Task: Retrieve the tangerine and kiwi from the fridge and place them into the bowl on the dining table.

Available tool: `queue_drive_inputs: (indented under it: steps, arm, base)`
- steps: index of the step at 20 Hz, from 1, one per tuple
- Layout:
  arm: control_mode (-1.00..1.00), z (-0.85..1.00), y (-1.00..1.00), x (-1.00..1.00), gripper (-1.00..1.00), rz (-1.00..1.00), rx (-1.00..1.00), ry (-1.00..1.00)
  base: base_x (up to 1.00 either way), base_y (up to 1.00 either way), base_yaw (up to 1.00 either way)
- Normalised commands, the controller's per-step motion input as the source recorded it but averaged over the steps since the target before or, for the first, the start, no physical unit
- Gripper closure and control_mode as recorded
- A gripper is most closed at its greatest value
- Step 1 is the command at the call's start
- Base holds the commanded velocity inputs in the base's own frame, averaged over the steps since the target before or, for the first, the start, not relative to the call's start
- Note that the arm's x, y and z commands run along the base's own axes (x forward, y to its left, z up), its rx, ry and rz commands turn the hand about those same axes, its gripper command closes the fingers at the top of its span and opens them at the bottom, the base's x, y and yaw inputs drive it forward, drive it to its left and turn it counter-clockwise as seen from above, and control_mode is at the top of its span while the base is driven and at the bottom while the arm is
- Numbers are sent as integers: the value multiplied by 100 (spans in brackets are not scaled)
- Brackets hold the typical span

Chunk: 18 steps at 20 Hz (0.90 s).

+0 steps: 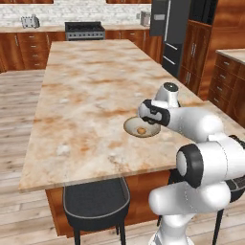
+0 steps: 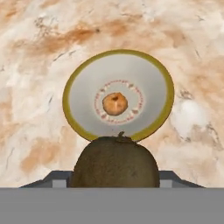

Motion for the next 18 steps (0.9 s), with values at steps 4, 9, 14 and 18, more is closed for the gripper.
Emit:
queue_drive_inputs:
  steps: [4,9,14,18]
  arm:
    - [-100,-51,0,100,100,0,0,0]
    - [-100,-47,0,91,100,0,0,6]
    - [-100,-46,0,71,100,0,0,11]
    - [-100,-43,0,30,100,0,0,13]
  base:
    - [0,0,0]
    - [0,0,0]
    - [0,0,0]
    - [0,0,0]
